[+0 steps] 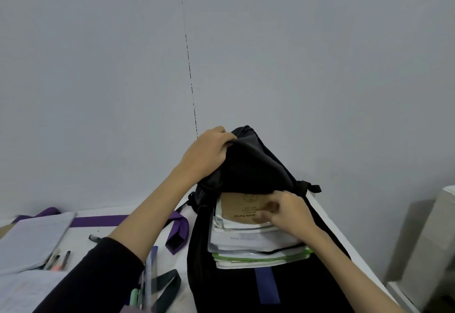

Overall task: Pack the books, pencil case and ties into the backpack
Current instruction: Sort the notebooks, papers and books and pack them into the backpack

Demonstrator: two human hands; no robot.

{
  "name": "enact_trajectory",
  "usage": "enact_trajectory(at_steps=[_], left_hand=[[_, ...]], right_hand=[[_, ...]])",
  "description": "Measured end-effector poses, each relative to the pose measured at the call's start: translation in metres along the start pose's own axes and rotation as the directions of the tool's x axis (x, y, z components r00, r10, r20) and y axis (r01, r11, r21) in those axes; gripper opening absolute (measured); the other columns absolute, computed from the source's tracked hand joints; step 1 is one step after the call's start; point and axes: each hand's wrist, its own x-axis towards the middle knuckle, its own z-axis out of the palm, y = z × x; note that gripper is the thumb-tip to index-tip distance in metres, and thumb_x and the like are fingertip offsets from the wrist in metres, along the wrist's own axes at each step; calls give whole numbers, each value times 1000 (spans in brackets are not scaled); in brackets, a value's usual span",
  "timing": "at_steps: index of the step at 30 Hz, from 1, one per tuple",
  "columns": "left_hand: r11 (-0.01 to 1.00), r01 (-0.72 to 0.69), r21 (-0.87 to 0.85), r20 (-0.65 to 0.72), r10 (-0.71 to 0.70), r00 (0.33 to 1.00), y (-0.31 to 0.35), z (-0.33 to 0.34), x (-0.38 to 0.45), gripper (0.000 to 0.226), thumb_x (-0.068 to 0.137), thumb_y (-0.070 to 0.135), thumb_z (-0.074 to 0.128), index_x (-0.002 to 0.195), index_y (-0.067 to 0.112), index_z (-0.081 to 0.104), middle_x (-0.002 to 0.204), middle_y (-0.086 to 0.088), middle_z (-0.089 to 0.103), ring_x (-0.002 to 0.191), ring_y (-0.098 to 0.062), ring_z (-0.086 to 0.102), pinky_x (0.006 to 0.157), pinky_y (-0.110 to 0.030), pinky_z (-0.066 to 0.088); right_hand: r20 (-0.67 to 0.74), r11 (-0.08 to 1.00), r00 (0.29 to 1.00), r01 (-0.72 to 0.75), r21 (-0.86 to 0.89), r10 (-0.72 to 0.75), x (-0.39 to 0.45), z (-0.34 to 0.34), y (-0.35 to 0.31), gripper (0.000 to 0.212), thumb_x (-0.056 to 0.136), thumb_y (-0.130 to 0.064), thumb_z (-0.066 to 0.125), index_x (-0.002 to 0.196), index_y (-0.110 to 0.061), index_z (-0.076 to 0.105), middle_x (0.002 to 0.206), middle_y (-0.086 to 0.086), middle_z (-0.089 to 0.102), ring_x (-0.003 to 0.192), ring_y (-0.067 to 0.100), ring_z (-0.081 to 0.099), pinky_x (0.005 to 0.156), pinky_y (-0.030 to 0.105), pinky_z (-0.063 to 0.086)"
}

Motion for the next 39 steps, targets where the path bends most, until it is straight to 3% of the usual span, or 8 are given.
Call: enact_trajectory(at_steps=[4, 9, 22, 26, 29, 31, 35, 39], left_hand=[[999, -47, 7, 7, 47, 999, 8, 1, 4, 32, 94, 3, 43, 114, 10, 66, 105, -10, 60, 95, -27, 58, 84, -38, 46], [996, -81, 31, 21, 81, 997, 9, -1, 0, 33, 93, 4, 43, 114, 13, 66, 104, -8, 59, 91, -25, 57, 79, -40, 47], [995, -102, 10, 13, 101, 995, -5, 5, -7, 35, 89, -1, 46, 113, 12, 67, 102, -9, 59, 88, -27, 59, 76, -40, 48], [999, -52, -17, 5, 52, 999, -16, 10, -6, 32, 91, 3, 46, 113, 11, 68, 103, -9, 60, 90, -27, 60, 80, -38, 48], [998, 36, -49, 15, -36, 999, -31, 18, -11, 30, 93, 4, 47, 113, 10, 68, 104, -11, 61, 94, -27, 60, 85, -36, 46], [988, 135, -74, 44, -132, 990, -46, 26, -19, 28, 94, 7, 48, 114, 10, 68, 104, -11, 62, 97, -25, 59, 87, -28, 43], [917, 378, -130, 223, -345, 912, -78, 45, -50, 24, 94, 22, 55, 110, 12, 70, 102, -9, 67, 98, -22, 59, 84, -23, 39], [811, 536, -234, 473, -387, 792, -88, 52, -98, 32, 90, 42, 58, 116, 25, 66, 103, 14, 65, 99, -3, 57, 84, -14, 39]], right_hand=[[299, 987, 952, 112, -118, -73, 13, 31, 5, 47, 92, -55, 44, 136, -37, 48, 138, -1, 53, 129, 25, 42, 106, 38, 35], [360, 972, 932, 113, -204, -33, 26, 48, 13, 71, 83, -75, 30, 139, -34, 45, 139, 3, 52, 129, 30, 42, 109, 39, 26], [246, 964, 969, 64, -259, 2, 62, 59, 4, 50, 96, -57, 29, 143, -41, 34, 135, 6, 53, 124, 30, 46, 105, 39, 27], [121, 970, 991, 91, -226, -65, 51, 62, 1, 43, 97, -49, 38, 132, -31, 52, 121, 5, 62, 113, 28, 54, 90, 32, 40], [-153, 953, 956, 215, -215, -251, 38, 64, -5, 23, 86, -35, 63, 79, -16, 73, 72, 3, 68, 76, 24, 63, 64, 27, 39], [-377, 915, 839, 314, -255, -393, 29, 64, -9, 32, 80, -27, 61, 51, -15, 61, 47, -3, 56, 51, 18, 55, 58, 25, 30], [-585, 870, 651, 427, -246, -484, 24, 56, -28, 32, 85, -23, 54, 55, -13, 59, 50, -4, 52, 51, 16, 47, 59, 27, 29], [-640, 842, 585, 503, -194, -497, 27, 58, -63, 26, 85, -20, 59, 61, -10, 63, 57, -1, 56, 58, 21, 50, 60, 30, 34]])
